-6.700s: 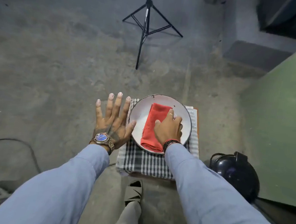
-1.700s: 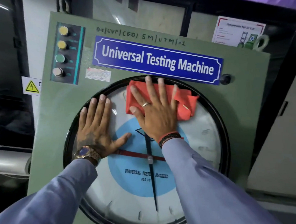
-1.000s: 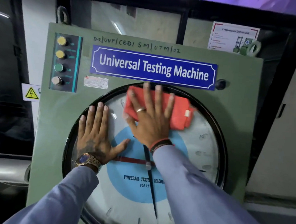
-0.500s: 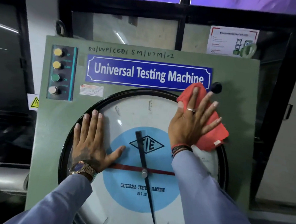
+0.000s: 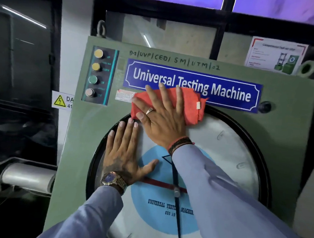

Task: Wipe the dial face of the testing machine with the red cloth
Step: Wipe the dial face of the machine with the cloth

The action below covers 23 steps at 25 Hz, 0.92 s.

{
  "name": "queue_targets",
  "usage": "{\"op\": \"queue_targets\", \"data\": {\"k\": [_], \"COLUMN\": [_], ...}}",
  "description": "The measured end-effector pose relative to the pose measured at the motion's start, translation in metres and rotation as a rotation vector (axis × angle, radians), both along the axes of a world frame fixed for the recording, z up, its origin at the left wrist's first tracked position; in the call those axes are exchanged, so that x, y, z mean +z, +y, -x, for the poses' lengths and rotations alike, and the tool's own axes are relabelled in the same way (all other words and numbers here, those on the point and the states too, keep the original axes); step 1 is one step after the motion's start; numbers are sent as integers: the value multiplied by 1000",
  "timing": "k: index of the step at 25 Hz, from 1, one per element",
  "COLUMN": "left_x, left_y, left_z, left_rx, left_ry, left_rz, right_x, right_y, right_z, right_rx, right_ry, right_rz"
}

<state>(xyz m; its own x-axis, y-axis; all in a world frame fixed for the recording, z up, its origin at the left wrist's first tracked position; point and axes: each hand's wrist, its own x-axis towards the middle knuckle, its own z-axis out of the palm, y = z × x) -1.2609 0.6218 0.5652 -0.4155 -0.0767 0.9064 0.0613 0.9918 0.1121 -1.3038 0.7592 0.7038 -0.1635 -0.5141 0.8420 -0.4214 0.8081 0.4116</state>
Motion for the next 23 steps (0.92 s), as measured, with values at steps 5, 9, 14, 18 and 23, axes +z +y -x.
{"op": "queue_targets", "data": {"k": [5, 9, 14, 18, 23], "left_x": [2, 6, 3, 1, -21], "left_y": [2, 6, 3, 1, 3], "left_z": [-6, -11, -8, -1, 2], "left_rx": [-6, -13, -26, -41, -35], "left_ry": [-21, -65, -39, -19, 30], "left_rz": [-14, -24, -8, 7, -33], "right_x": [2, -42, -52, -9, 14], "right_y": [72, 167, 171, 131, 30], "right_z": [4, -6, -11, -8, -10], "right_rx": [-157, -300, -374, -295, -158], "right_ry": [-9, -38, -90, -135, -105], "right_rz": [309, 679, 810, 557, -17]}}
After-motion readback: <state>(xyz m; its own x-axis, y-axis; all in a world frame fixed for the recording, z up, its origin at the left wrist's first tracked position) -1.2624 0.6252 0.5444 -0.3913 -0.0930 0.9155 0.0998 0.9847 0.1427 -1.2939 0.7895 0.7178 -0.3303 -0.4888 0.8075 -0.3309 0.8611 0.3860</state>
